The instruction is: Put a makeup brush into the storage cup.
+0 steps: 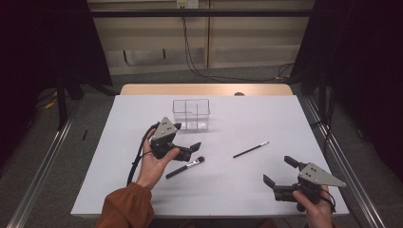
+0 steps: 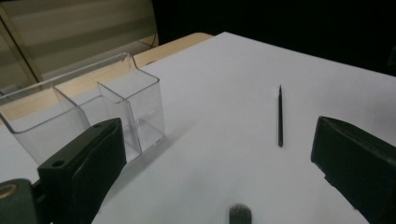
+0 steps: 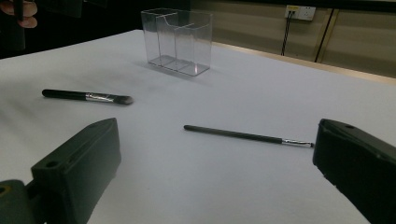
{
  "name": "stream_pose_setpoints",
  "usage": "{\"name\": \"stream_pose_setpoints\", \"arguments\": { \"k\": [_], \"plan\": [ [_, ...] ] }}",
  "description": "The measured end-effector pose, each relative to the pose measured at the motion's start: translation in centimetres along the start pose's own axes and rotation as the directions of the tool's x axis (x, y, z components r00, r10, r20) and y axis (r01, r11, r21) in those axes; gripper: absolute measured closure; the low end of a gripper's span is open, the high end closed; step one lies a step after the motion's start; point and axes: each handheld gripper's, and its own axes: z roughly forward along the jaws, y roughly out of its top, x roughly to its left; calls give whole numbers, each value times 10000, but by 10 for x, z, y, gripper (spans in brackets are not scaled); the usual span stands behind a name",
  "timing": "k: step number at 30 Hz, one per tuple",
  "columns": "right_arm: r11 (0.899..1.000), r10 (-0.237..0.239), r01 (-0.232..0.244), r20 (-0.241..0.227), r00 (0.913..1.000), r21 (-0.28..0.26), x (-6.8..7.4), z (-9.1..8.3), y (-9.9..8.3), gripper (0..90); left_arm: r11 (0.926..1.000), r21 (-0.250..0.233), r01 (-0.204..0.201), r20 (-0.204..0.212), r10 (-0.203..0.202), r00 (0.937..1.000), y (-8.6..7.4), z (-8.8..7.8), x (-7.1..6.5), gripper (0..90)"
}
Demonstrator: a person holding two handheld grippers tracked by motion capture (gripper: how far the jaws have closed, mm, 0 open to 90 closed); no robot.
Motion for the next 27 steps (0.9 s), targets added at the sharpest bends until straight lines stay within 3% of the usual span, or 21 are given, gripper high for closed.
{"name": "stream_pose_setpoints", "arguments": {
  "k": [4, 6, 7, 9, 10, 12, 13, 16, 19, 21, 22, 23, 24, 25, 26, 27],
  "plan": [
    [10000, -4, 4, -1, 10000, 14, 0, 0, 0, 6, 9994, 341, -79, -56, 81, 10000, -1, 1, 1, 32],
    [10000, -2, 2, -2, 10000, 3, 0, 0, 0, 6, 9956, 926, -130, 42, 126, 9999, 0, 1, 2, 35],
    [10000, -5, 5, -7, 10000, 0, 0, 0, 0, 6, 9905, 1371, -85, -122, 103, 9999, 0, 1, 2, 44],
    [10000, -6, 6, -9, 10000, 3, 0, 0, 0, 6, 9868, 1608, -178, -161, 206, 9997, 0, 1, 3, 50],
    [10000, -12, 12, -8, 10000, 1, 0, 0, 0, 6, 9755, 2192, -196, -193, 244, 9995, -2, 2, 3, 50],
    [10000, -7, 7, -6, 10000, 4, 0, 0, 0, 6, 9715, 2360, -238, -248, 305, 9992, -2, 2, 4, 50],
    [10000, -13, 13, -10, 10000, 4, -1, 0, 0, 6, 9609, 2765, -125, -257, 204, 9995, -4, 1, 6, 50],
    [10000, -37, 37, -26, 10000, 36, -1, 1, 0, 6, 9550, 2967, 11, -351, 98, 9993, -3, 1, 8, 50],
    [10000, -41, 41, -38, 10000, 47, 0, 1, 0, 6, 9370, 3492, 4, -109, 36, 9999, 0, 2, 11, 52],
    [10000, -52, 52, -42, 10000, 65, -1, 1, 0, 6, 9260, 3772, -176, -166, 257, 9995, 5, 4, 9, 52],
    [10000, -52, 52, -42, 10000, 65, -1, 1, 0, 6, 9260, 3772, -176, -166, 257, 9995, 5, 4, 9, 52],
    [10000, -51, 51, -47, 10000, 64, -1, 1, 0, 6, 9182, 3954, -227, -27, 259, 9997, 7, 5, 8, 51],
    [10000, -53, 53, -52, 10000, 60, -1, 1, 0, 6, 9013, 4325, -238, 162, 186, 9997, 9, 8, 7, 51],
    [10000, -53, 54, -56, 10000, 70, -1, 1, 0, 6, 8898, 4557, -227, 268, 118, 9996, 8, 11, 6, 51],
    [10000, -50, 50, -59, 10000, 60, 0, 1, 0, 6, 8829, 4692, -172, 347, 10, 9994, 8, 13, 5, 51],
    [10000, -50, 50, -59, 10000, 60, 0, 1, 0, 6, 8829, 4692, -172, 347, 10, 9994, 8, 13, 5, 52]
  ]
}}
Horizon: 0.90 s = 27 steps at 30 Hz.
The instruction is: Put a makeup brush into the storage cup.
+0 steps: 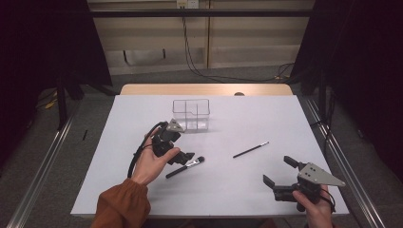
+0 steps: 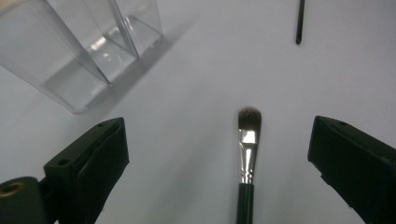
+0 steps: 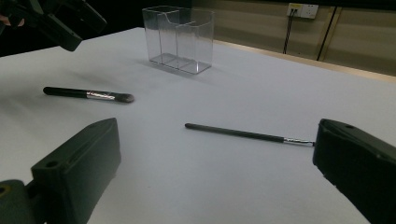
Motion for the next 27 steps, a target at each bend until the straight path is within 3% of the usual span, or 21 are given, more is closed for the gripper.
{"name": "stream_pose_setpoints", "arguments": {
  "k": [3, 5, 8, 14, 17, 22, 24, 27],
  "plan": [
    [10000, -1, 1, 2, 10000, 9, 0, 0, 0, 6, 9970, 775, 20, 322, -45, 9995, 0, 8, -1, 60],
    [10000, 24, -23, -27, 10000, 43, 0, 1, 0, 6, 9889, 1481, -90, 520, 13, 9986, 0, 14, -3, 68],
    [9999, 36, -35, -65, 10000, 122, 0, 1, 0, 6, 9854, 1697, -150, 723, 27, 9974, 0, 17, -3, 65],
    [9999, 19, -17, -102, 9999, 137, 0, 1, -1, 6, 9655, 2539, -571, 801, 378, 9961, 2, 25, -1, 62],
    [9999, -5, 6, -88, 10000, 126, 1, 1, -1, 6, 9604, 2720, -609, 938, 365, 9949, 4, 29, 0, 57],
    [9999, -4, 5, -104, 9999, 132, 0, 1, -1, 6, 9394, 3326, -829, 1121, 479, 9925, 6, 37, -1, 60],
    [9999, -14, 15, -103, 9999, 136, 1, 1, -1, 6, 9267, 3630, -973, 1241, 554, 9907, 6, 41, -1, 72],
    [9999, -15, 16, -112, 9999, 106, 0, 1, -1, 6, 9202, 3787, -988, 1230, 557, 9908, 6, 46, -2, 69]
  ]
}}
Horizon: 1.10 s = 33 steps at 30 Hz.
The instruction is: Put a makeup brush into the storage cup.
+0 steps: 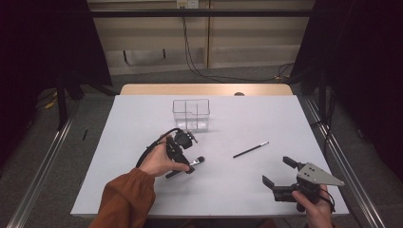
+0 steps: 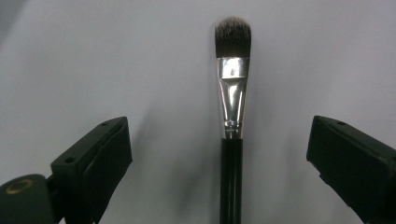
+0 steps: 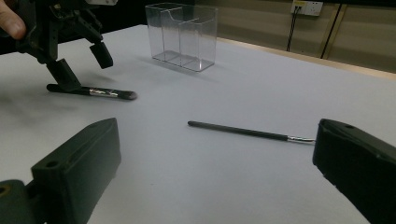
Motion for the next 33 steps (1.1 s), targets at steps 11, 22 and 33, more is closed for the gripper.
{"name": "stream_pose_setpoints", "arguments": {
  "k": [11, 22, 33],
  "plan": [
    [10000, 19, -19, 22, 10000, -24, 0, 0, 0, 8, 9970, 682, -353, -309, 375, 9988, 10, 10, -3, 228],
    [10000, -38, 38, 32, 10000, 1, 0, 0, 0, 11, 9924, 1166, -385, -345, 428, 9985, 19, 16, -10, 357],
    [10000, -74, 74, 75, 9999, 17, 0, 1, 0, 11, 9834, 1655, -749, -232, 798, 9965, 28, 17, -15, 515]
  ]
}}
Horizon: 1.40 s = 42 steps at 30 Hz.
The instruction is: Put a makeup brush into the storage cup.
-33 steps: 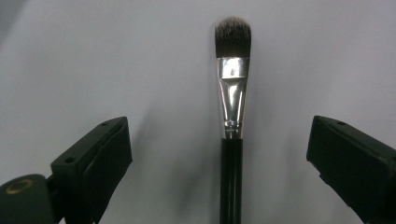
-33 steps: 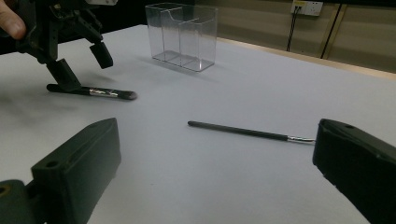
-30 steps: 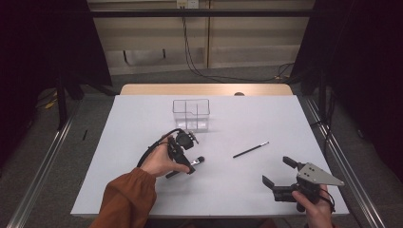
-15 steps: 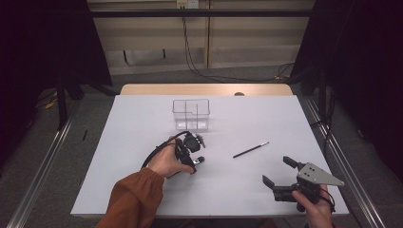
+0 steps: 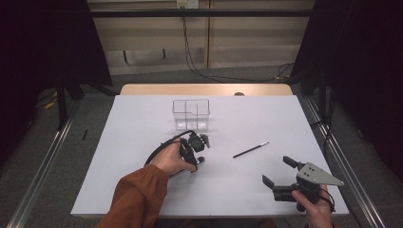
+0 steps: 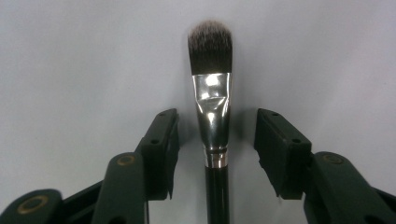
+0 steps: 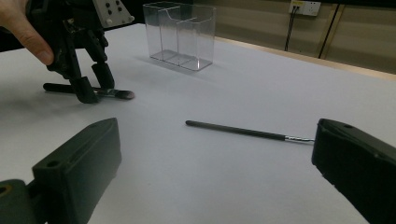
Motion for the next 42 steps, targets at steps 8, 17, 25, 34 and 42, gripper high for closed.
{"name": "stream_pose_setpoints", "arguments": {
  "k": [8, 17, 25, 34, 42],
  "plan": [
    [10000, 17, -17, -26, 10000, 28, 0, 0, 0, 10, 10000, 84, 41, 60, -41, 10000, 2, -1, 4, 621],
    [10000, -2, 2, -36, 10000, 39, 0, 0, 0, 9, 9998, -55, 183, 97, -182, 9998, 1, -1, 7, 751],
    [10000, 4, -4, -42, 10000, 51, 0, 0, 0, 9, 9993, -257, 262, 190, -257, 9995, -2, -2, 8, 755],
    [10000, 50, -50, -63, 10000, 60, -1, 1, 0, 9, 9983, -452, 366, 400, -348, 9986, -5, -3, 11, 757],
    [10000, 57, -57, -33, 10000, 52, -1, 0, 0, 9, 9927, -782, 922, 638, -874, 9941, -8, -3, 14, 757]
  ]
}}
